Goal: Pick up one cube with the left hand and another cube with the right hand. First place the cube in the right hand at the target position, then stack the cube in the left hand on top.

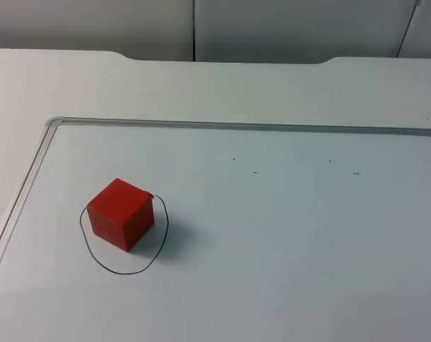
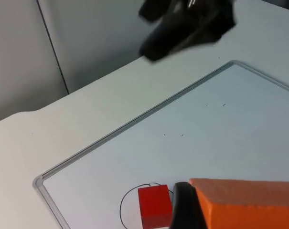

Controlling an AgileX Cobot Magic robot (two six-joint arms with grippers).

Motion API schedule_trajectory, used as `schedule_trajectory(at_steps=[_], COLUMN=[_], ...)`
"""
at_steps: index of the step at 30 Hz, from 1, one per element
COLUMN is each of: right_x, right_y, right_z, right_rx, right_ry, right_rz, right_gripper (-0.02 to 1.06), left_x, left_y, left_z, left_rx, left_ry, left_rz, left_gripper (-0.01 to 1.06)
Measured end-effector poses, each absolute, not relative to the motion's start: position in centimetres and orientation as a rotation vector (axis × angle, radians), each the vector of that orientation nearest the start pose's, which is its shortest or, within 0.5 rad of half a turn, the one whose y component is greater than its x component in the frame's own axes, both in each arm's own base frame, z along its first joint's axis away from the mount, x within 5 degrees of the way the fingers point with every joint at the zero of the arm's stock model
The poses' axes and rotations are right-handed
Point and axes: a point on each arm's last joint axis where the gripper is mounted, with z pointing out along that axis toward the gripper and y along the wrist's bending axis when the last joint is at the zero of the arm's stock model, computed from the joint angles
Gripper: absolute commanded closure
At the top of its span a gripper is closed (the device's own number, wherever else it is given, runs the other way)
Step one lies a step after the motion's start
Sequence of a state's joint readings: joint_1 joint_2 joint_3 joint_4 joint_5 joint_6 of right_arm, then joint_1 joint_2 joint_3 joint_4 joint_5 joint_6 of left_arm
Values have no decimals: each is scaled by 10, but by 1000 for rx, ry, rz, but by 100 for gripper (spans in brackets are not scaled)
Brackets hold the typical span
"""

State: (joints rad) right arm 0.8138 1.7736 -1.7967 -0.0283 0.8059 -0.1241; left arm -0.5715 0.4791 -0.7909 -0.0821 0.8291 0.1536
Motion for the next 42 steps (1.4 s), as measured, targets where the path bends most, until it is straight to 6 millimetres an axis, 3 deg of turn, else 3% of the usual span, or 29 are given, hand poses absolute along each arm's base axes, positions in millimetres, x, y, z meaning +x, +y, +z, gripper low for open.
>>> schedule_trajectory(at_steps=[2, 3, 6, 7, 9, 11, 14, 18, 24, 29, 34, 35, 39, 42], right_x=[266, 266, 236, 236, 211, 195, 181, 164, 143, 119, 87, 87, 69, 63], right_y=[278, 278, 248, 248, 224, 209, 196, 183, 160, 134, 99, 99, 81, 74], right_z=[421, 421, 468, 468, 496, 509, 518, 517, 488, 466, 443, 443, 430, 426], right_rx=[-1017, -1017, -996, -996, -994, -1005, -1027, -1062, -1046, -981, -926, -926, -906, -891], right_ry=[1940, 1940, 1811, 1811, 1738, 1708, 1687, 1664, 1648, 1621, 1595, 1595, 1578, 1571], right_rz=[343, 343, 373, 373, 388, 397, 411, 426, 429, 460, 492, 492, 504, 515], right_gripper=[26, 26, 26, 26, 26, 26, 26, 26, 26, 26, 26, 26, 26, 26], left_x=[62, 62, 68, 68, 73, 77, 81, 89, 108, 133, 170, 170, 204, 218], left_y=[-46, -46, -50, -50, -54, -56, -59, -64, -76, -92, -115, -115, -137, -146], left_z=[367, 367, 366, 366, 365, 365, 363, 361, 352, 336, 311, 311, 295, 289], left_rx=[700, 700, 701, 701, 702, 706, 717, 730, 752, 782, 830, 830, 886, 911], left_ry=[1897, 1897, 1909, 1909, 1917, 1924, 1936, 1946, 2011, 2098, 2191, 2191, 2261, 2287], left_rz=[-364, -364, -365, -365, -363, -361, -353, -344, -331, -315, -285, -285, -255, -243], left_gripper=[105, 105, 105, 105, 105, 105, 105, 105, 105, 105, 105, 105, 105, 105])
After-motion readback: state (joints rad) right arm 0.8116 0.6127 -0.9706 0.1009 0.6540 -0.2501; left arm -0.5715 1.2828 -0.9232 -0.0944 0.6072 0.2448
